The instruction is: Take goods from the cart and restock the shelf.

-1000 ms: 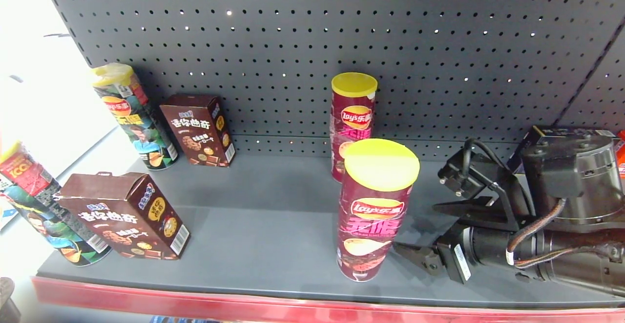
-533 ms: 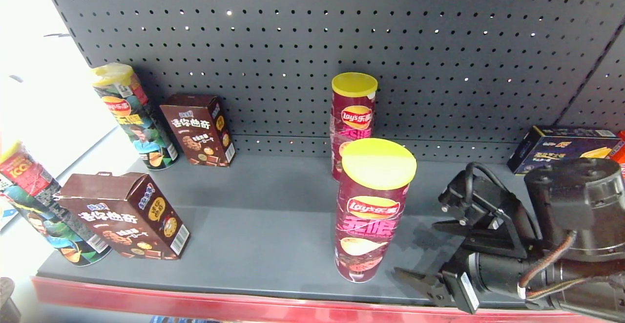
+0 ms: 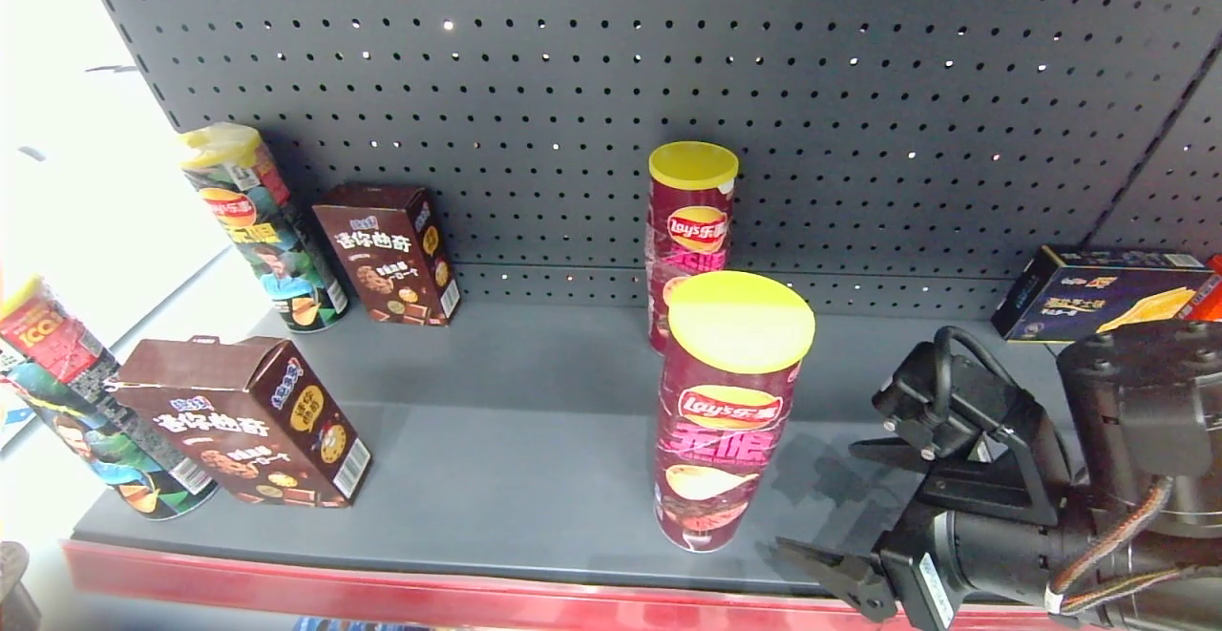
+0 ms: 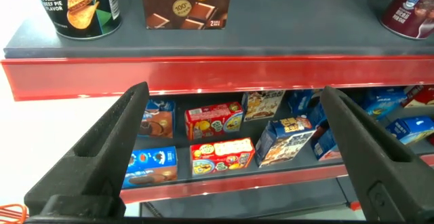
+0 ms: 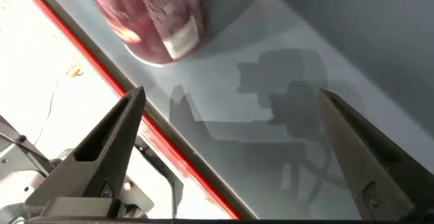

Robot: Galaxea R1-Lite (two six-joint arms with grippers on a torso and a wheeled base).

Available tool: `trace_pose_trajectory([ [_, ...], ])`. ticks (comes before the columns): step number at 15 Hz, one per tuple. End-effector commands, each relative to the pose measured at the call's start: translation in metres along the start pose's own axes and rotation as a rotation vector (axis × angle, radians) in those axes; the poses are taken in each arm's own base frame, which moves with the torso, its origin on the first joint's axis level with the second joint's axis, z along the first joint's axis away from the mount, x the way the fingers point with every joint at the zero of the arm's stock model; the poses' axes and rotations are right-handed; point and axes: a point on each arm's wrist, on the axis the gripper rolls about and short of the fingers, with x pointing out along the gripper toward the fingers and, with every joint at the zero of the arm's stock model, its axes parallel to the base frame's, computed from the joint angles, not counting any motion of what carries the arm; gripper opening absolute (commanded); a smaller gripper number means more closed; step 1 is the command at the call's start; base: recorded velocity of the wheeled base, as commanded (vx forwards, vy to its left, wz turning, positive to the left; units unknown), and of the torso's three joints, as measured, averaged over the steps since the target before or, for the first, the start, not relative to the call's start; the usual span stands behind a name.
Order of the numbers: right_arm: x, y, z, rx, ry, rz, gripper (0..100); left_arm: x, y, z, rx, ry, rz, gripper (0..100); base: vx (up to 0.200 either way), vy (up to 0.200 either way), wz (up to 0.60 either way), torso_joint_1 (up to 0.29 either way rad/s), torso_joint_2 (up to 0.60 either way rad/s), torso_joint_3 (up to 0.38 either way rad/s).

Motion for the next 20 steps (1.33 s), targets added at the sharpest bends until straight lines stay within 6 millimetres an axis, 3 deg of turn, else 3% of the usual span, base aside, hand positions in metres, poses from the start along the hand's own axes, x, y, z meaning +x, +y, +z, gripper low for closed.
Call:
trace_pose_trajectory([
  [1, 0.004, 0.002, 0.003, -0.004, -0.002, 0.005, 100, 0.0, 0.0, 0.0, 0.0, 0.001, 0.0, 100, 0.0, 0.0, 0.0, 0.0, 0.0, 0.0],
  [17, 0.024, -0.01, 0.014, 0.023, -0.005, -0.042, 100, 0.0, 0.0, 0.0, -0.005, 0.001, 0.003, 100, 0.0, 0.0, 0.0, 0.0, 0.0, 0.0],
  [20, 0.014, -0.009, 0.005, 0.02, 0.001, -0.038, 100, 0.0, 0.0, 0.0, -0.006, 0.001, 0.003, 100, 0.0, 0.0, 0.0, 0.0, 0.0, 0.0],
])
